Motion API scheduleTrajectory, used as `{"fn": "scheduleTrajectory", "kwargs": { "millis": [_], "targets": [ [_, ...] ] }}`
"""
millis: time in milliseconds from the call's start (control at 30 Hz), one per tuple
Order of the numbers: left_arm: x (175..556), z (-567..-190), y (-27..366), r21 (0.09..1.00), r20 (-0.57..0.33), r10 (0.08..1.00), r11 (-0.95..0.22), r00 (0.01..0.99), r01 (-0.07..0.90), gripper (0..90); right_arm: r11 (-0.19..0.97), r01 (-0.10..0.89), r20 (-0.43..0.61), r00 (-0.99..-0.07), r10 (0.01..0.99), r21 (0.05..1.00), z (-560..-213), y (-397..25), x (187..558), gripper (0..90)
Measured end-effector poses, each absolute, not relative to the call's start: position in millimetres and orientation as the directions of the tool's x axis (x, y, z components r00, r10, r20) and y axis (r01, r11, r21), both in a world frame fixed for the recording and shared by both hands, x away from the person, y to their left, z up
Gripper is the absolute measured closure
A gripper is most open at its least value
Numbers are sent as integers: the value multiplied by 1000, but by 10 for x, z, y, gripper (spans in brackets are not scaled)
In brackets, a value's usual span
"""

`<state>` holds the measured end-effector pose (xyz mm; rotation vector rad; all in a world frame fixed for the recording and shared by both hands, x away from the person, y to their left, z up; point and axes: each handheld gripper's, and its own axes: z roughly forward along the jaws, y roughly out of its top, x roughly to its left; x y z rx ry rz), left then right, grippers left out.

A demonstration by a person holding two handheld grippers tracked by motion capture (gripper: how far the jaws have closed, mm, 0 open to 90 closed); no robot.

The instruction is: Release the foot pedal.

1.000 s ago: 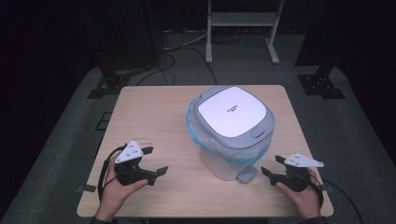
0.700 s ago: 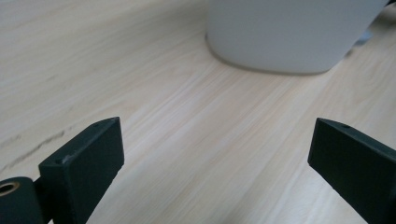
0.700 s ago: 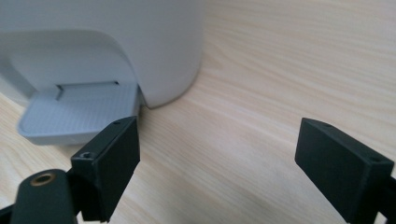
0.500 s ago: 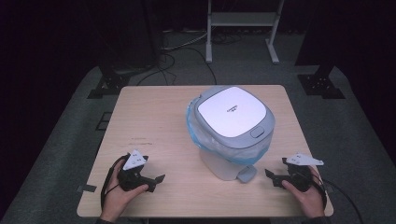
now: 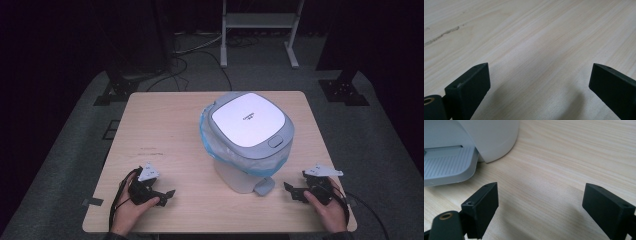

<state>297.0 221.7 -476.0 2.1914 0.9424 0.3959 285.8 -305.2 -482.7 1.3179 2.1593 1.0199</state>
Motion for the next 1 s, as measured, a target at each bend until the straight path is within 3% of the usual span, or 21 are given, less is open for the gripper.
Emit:
{"fn": "scheduleTrajectory", "kwargs": {
  "millis": [1000],
  "targets": [
    [2980,-4838,2227,719,13,732,-480,682,502,12,324,598,11,-488,873,733,-4874,-3005,2879,108]
  ]
}}
